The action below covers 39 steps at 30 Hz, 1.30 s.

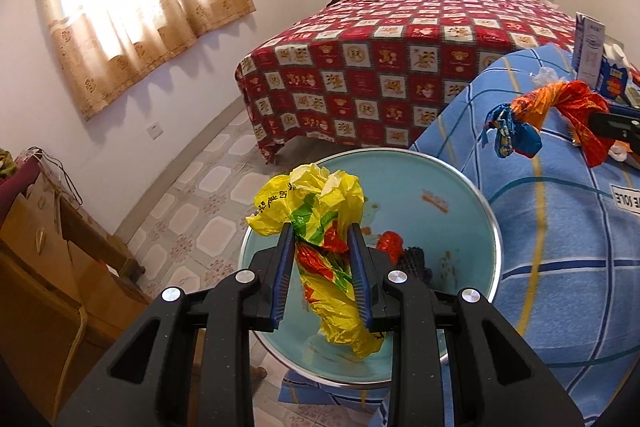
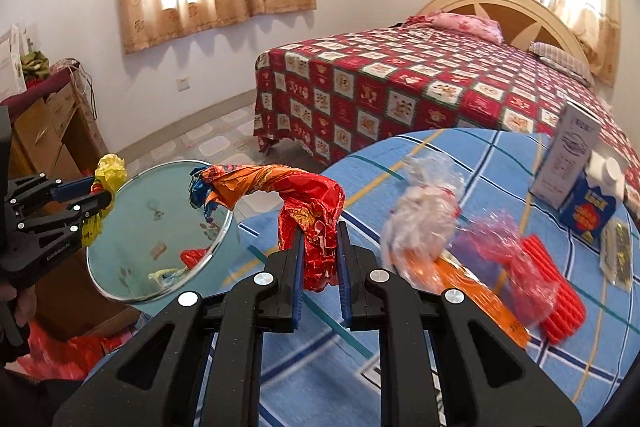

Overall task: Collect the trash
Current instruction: 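Carry the yellow bag and the patterned wrapper over the wastebasket with both tools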

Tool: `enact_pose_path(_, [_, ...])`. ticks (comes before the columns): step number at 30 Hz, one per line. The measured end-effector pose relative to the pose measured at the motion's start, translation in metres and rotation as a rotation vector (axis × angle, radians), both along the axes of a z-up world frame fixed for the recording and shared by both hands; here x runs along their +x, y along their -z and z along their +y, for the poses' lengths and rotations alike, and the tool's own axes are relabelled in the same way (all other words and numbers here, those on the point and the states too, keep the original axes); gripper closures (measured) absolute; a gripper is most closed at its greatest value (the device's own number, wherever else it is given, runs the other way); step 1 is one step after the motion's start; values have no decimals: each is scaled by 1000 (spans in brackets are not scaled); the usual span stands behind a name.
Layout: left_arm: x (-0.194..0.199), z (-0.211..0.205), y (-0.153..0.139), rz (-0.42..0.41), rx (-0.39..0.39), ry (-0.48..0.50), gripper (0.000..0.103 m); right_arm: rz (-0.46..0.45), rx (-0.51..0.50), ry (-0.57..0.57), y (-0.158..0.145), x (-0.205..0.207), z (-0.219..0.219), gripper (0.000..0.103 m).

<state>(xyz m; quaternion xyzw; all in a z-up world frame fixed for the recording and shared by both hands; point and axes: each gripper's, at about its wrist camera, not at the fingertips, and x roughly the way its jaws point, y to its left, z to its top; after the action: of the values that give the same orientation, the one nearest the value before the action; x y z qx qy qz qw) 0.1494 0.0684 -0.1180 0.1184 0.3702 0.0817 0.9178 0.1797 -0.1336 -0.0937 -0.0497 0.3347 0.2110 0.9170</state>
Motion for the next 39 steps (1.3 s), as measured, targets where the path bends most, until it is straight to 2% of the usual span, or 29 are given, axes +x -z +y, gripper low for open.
enact_pose_path(15, [2,26,4,20,12,-50,75,13,-37,-70,4,21,44,88])
enact_pose_path(39, [-1,36,8,24,12,-68,74,7,-55,-130,3,24,76,88])
